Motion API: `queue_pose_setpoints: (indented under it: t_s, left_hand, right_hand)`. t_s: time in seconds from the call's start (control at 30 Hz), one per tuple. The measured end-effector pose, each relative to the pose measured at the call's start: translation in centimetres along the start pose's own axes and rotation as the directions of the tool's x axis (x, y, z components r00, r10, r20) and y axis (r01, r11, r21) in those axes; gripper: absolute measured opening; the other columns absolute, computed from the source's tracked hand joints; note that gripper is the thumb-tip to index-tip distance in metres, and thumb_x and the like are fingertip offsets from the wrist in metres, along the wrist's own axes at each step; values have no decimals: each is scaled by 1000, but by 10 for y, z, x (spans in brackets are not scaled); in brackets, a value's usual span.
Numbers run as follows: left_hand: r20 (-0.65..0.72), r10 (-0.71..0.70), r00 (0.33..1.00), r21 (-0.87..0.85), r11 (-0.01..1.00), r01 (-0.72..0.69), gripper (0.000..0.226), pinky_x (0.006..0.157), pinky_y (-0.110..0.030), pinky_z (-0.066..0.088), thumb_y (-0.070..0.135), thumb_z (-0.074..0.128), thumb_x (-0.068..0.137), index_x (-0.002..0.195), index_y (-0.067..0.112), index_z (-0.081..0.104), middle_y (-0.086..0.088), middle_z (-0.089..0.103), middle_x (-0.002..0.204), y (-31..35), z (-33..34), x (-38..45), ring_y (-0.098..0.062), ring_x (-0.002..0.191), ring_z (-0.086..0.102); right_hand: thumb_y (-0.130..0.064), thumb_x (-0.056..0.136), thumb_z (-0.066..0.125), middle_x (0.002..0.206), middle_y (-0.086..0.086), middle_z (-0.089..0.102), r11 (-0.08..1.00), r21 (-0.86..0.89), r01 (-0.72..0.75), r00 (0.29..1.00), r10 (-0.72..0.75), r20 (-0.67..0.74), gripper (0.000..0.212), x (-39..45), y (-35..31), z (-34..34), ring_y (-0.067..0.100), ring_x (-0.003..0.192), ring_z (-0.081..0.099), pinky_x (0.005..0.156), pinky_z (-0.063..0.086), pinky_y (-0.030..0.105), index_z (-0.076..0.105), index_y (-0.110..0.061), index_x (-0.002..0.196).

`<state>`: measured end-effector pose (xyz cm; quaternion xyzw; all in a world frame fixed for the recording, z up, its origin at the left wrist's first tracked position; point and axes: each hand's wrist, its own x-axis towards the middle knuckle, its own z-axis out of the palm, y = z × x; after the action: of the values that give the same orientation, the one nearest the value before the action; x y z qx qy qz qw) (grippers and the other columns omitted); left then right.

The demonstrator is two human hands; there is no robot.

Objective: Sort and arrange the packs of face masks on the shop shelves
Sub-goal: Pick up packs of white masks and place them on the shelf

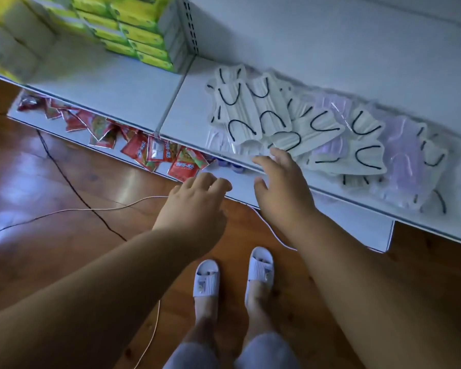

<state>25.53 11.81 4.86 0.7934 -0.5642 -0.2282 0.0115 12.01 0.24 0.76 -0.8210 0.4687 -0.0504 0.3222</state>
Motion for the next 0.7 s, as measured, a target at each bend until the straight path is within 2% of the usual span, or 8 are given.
queue_pose_setpoints:
  t_s: [0.17,0.3,0.4,0.5,0.57,0.63,0.67,0.7]
  left_hand:
    - [-47,-113,992,-28,993,112,46,106,-38,31,38,54,96,141,32,41,2,42,145,-13,26,46,-25,135,42]
    - [-12,-199,980,-118,973,196,45,101,-39,38,38,55,96,139,31,43,1,43,144,-25,46,82,-25,133,43]
    - [-5,-243,970,-243,941,234,41,88,-34,41,34,57,95,134,29,48,0,49,135,-34,58,104,-23,122,51]
    - [48,-307,951,-443,846,295,38,73,-26,42,32,60,95,131,26,52,2,56,127,-39,64,124,-15,103,58]
    - [177,-379,908,-690,610,389,38,71,-25,49,41,64,93,126,23,56,2,62,122,-42,62,136,-12,94,62]
    - [335,-375,864,-883,196,427,40,89,-36,55,55,65,88,109,21,62,-4,67,118,-46,55,148,-18,98,67]
    - [393,-347,852,-911,-18,413,40,94,-39,55,57,64,89,104,20,62,-7,69,115,-49,51,153,-20,98,68]
    - [427,-318,846,-904,-170,392,41,92,-38,57,56,63,90,104,18,62,-10,70,111,-51,47,157,-21,93,70]
  right_hand:
    - [-30,97,55,166,6,-2,1000,-29,3,990,1,143,54,79,9,35,22,151,16,112,34,39,38,-36,148]
    - [-51,97,46,164,14,-17,936,-351,24,953,84,291,62,136,30,65,30,151,-16,122,7,45,19,-44,153]
    - [-51,98,41,165,14,-5,867,-496,53,953,105,284,61,153,48,78,30,151,-15,122,-4,48,20,-37,154]
    - [-39,99,41,159,10,28,897,-439,43,992,14,125,56,149,51,77,27,153,0,123,0,48,32,-17,150]
    - [-32,101,44,154,11,39,974,-223,45,999,-38,39,51,139,48,73,26,152,10,123,6,47,39,-11,148]
    - [-28,101,48,149,12,46,992,83,95,995,-94,-17,45,119,39,70,24,150,22,122,18,46,49,-10,143]
    - [-29,100,49,146,12,49,972,189,139,990,-138,-19,43,108,35,70,23,147,28,119,24,45,53,-11,139]
    - [-31,98,48,144,10,52,954,234,186,981,-193,7,42,99,31,71,21,145,32,118,28,44,56,-12,136]
